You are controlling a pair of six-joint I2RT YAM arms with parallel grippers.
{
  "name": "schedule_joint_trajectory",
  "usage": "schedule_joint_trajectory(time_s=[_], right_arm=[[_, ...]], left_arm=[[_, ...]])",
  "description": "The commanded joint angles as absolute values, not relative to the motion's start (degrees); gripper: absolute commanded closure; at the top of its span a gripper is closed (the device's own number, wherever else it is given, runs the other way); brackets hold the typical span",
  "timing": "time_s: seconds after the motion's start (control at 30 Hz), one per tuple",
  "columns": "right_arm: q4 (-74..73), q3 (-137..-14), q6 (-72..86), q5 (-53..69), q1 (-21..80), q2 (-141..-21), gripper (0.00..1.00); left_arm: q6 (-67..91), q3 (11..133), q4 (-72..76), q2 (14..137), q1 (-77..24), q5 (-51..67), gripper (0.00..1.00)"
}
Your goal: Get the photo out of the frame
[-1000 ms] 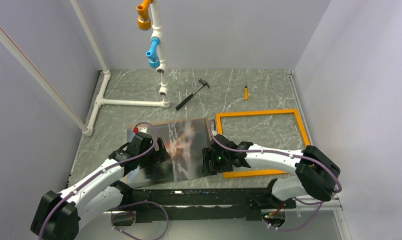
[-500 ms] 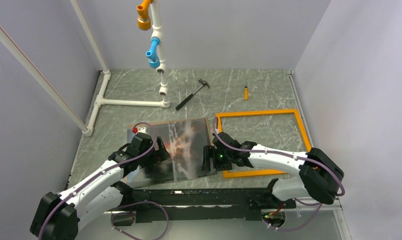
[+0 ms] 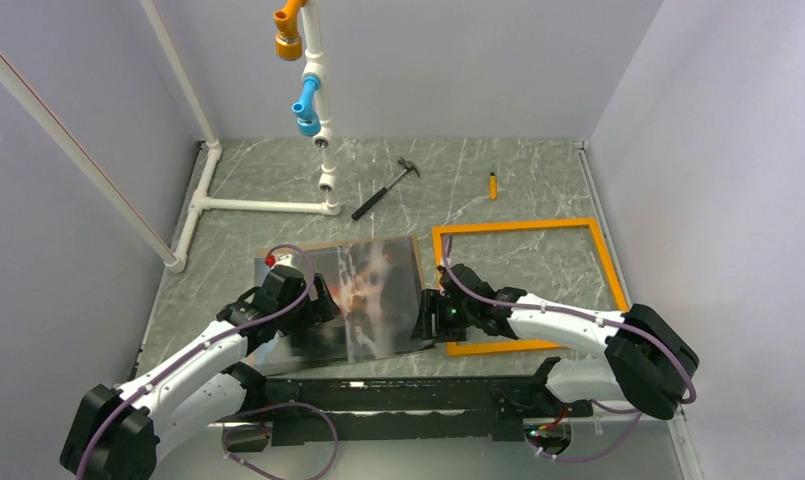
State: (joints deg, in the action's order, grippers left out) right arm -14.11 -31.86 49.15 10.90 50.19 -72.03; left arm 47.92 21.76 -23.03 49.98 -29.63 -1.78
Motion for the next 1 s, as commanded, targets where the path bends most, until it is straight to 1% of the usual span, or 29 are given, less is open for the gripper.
schedule_joint_trajectory(time_s=[0.0, 0.2, 0.3, 0.57, 0.63, 0.73, 0.97], right_arm=[[-3.1, -26.8, 52.5, 18.1, 46.6, -68.9, 0.41], [6.6, -20.1, 55.1, 23.9, 41.9, -66.1, 0.56], [7.9, -19.3, 55.6, 24.6, 41.2, -65.4, 0.64], [6.0, -19.4, 55.7, 24.0, 41.2, -62.9, 0.66], [7.0, -19.1, 55.9, 24.2, 41.0, -63.8, 0.67], [9.1, -18.6, 56.8, 24.7, 41.0, -65.4, 0.72], [11.6, -17.8, 58.0, 24.7, 40.3, -67.3, 0.76]], left_arm=[[48.1, 20.3, -24.4, 49.7, -29.8, -3.6, 0.01], [48.1, 20.2, -24.4, 49.6, -29.8, -3.4, 0.01], [48.1, 20.3, -24.5, 49.7, -29.8, -3.3, 0.01], [48.1, 20.4, -24.9, 49.2, -29.9, -3.6, 0.01], [48.2, 20.2, -24.6, 49.1, -29.9, -3.4, 0.01], [48.2, 20.4, -24.5, 49.5, -29.9, -3.2, 0.01], [48.1, 20.3, -25.0, 49.2, -30.1, -3.4, 0.01]])
